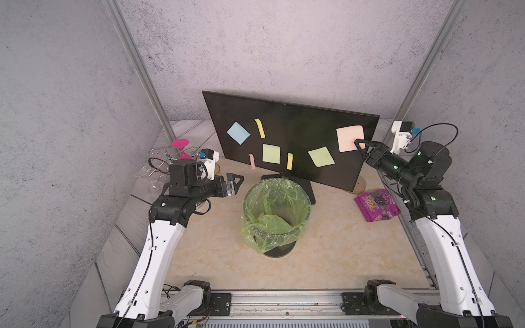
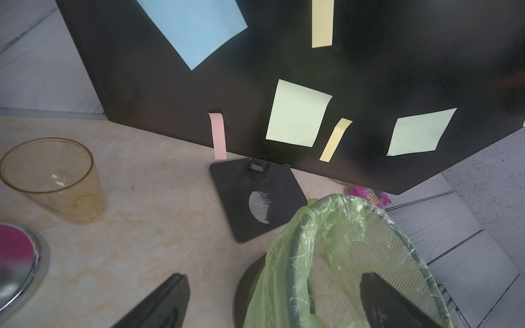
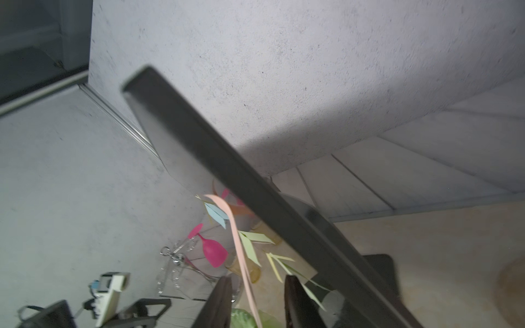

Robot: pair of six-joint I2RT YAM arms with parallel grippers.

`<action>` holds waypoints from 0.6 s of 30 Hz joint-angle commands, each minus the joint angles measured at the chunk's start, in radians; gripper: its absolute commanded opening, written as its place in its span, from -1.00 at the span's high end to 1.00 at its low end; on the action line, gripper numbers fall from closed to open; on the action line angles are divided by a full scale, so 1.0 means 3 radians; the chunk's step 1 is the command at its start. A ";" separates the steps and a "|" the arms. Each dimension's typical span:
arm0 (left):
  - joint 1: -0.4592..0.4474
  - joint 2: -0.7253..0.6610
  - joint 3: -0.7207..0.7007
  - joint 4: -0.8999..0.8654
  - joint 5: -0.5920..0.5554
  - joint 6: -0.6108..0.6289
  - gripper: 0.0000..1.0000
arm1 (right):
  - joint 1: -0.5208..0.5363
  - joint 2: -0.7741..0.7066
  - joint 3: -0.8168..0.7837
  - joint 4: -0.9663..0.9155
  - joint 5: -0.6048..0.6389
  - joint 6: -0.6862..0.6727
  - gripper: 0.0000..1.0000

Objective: Remove the sticky note from the monitor
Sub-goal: Tear off the sticky note from the monitor.

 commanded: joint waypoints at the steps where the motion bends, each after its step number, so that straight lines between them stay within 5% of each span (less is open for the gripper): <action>1: -0.0020 0.0010 0.0085 -0.0030 0.0037 0.0066 -0.99 | 0.0034 -0.0027 0.0074 0.0089 -0.0036 -0.0029 0.63; 4: -0.0020 0.0020 0.0085 -0.0017 0.0066 0.0062 -1.00 | 0.0053 -0.0080 0.0051 0.0109 -0.0037 -0.0073 1.00; 13: -0.0021 0.0029 0.0140 -0.0075 0.0049 0.0132 -0.99 | 0.0238 -0.0335 0.0007 -0.0091 -0.0395 -0.0510 1.00; 18: -0.0021 0.0079 0.0193 -0.0100 0.0080 0.0168 -0.99 | 0.0834 -0.0403 -0.0084 -0.0581 -0.0335 -0.1125 1.00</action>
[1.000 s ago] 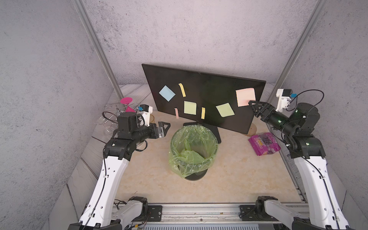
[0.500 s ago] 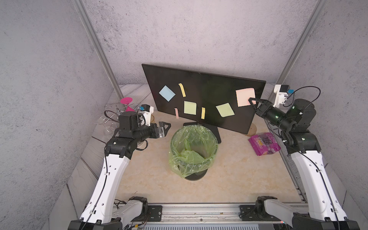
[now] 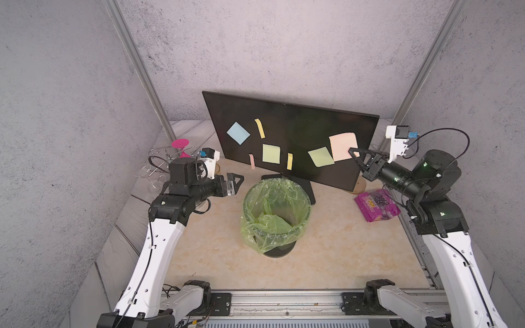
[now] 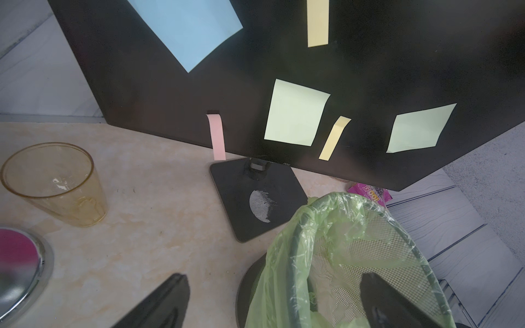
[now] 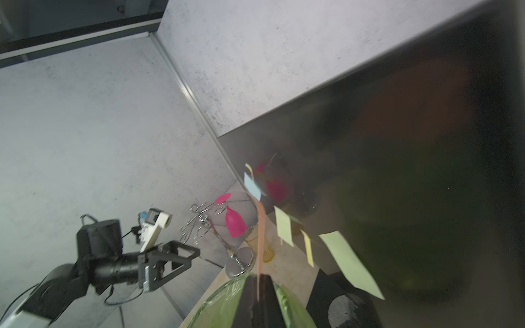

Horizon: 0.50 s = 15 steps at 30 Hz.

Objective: Remove the sticky note from the monitor
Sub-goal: Tear off the sticky note from the monitor, then place the sticky note in the trash bin.

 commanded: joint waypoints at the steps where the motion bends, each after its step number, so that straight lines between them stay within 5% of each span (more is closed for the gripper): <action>1: -0.0023 0.0048 0.0120 -0.0036 0.0066 0.0087 -0.99 | 0.0434 -0.0001 -0.0073 -0.0425 -0.0007 -0.0617 1.00; 10: -0.0020 0.0116 0.0202 -0.0100 0.0139 0.0138 -0.99 | 0.1698 0.0565 0.0071 -0.1129 0.0896 -0.1560 0.98; 15: -0.0022 0.0113 0.0191 -0.0077 0.0175 0.0138 -0.99 | 0.1918 0.0808 0.0120 -0.1201 0.1229 -0.1663 0.65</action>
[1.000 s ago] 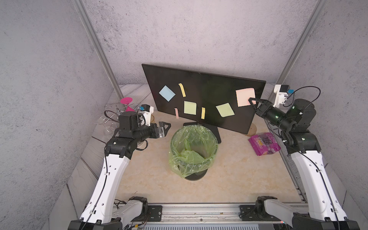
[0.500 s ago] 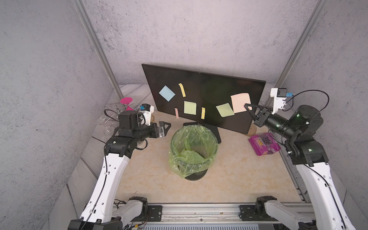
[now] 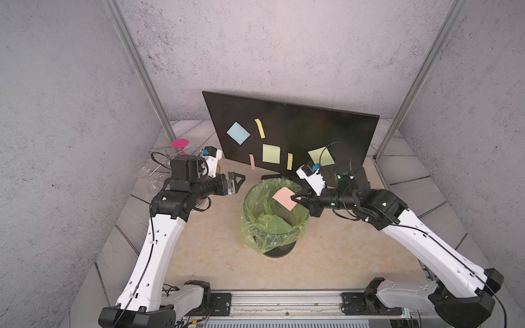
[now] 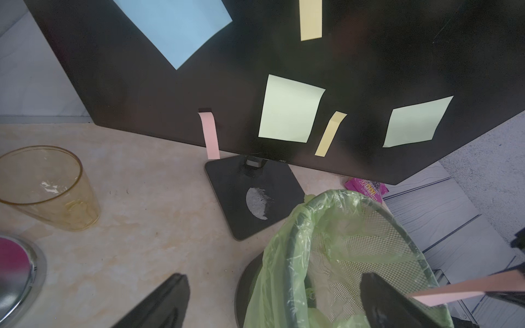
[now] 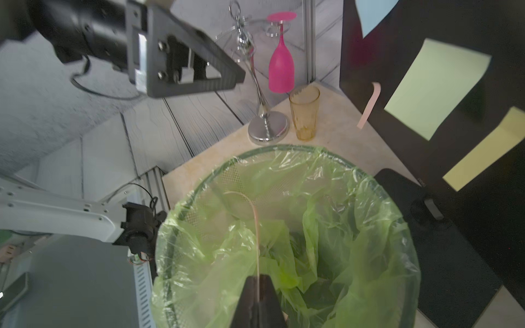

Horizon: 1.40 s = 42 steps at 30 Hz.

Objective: Remove the sticky note from the monitor
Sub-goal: Place the sticky note in the trash bin, then tear off the sticky note from the monitor.

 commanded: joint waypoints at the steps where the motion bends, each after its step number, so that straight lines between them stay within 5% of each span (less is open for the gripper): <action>1: -0.0021 -0.0004 0.0081 0.0003 0.0077 0.0054 -0.99 | 0.0083 0.0053 0.0122 -0.0133 0.0370 -0.0214 0.57; 6: -0.0024 0.0002 0.0065 0.0017 0.0093 0.0057 -0.99 | 0.0087 0.0084 0.0163 -0.0005 0.0507 -0.0123 0.09; 12: -0.0020 0.0004 0.0063 -0.0002 0.0084 0.0091 -0.99 | 0.0019 -0.0208 0.0094 0.0139 0.1277 0.0137 -0.12; 18: -0.0017 0.0002 0.0030 0.0016 0.0121 0.0093 -0.99 | -0.0758 -0.0544 -0.0226 0.0477 0.1188 0.0737 -0.31; 25: -0.0015 -0.0019 -0.0009 0.0073 0.0158 0.0066 -0.99 | -0.1121 -0.0490 -0.0415 0.0744 0.1153 0.1058 -0.40; 42: -0.0005 -0.0075 -0.0093 0.0063 0.0129 0.0111 -0.99 | -0.1175 -0.0180 -0.0609 0.1348 0.1200 0.1396 -0.50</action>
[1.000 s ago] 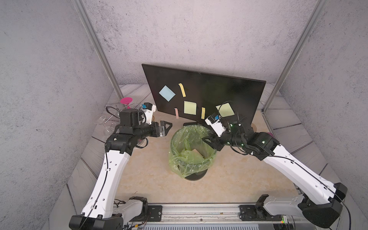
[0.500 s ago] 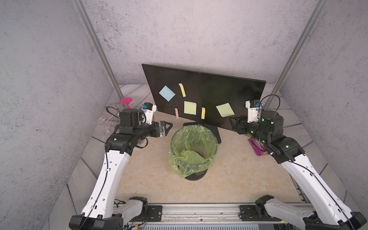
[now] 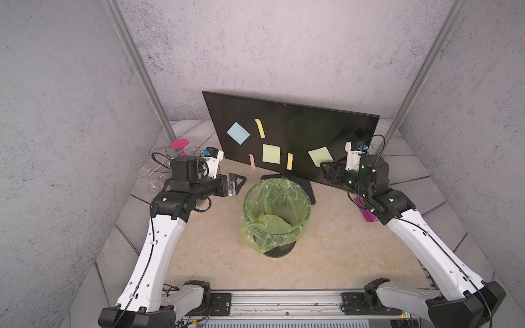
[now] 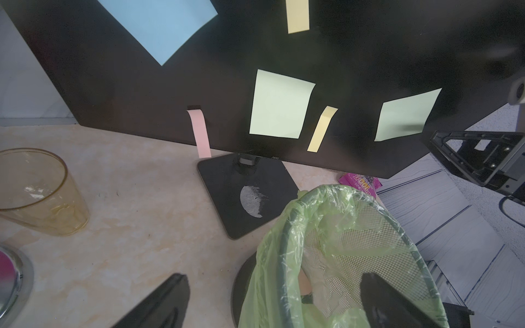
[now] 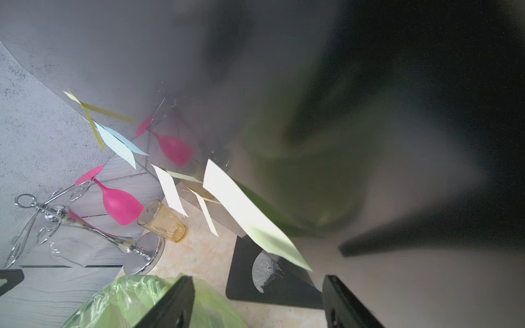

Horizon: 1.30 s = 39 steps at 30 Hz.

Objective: Remove the sticky note from the monitor
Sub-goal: Tear off the sticky note from the monitor.

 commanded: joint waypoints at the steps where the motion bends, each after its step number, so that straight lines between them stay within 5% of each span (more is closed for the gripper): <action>1: -0.0005 -0.0056 -0.0052 0.0051 0.0022 0.0052 -0.99 | -0.0012 0.0047 -0.0038 0.0179 0.0048 0.0090 -0.50; 16: -0.0001 -0.0051 -0.0077 0.0030 0.0036 0.0094 -0.99 | -0.0007 0.0029 -0.0353 0.0469 0.0156 0.0320 -0.66; 39: 0.0016 -0.0055 -0.0088 0.0005 0.0032 0.0132 -0.99 | -0.0010 0.0024 -0.0553 0.1348 0.0064 0.0345 -0.59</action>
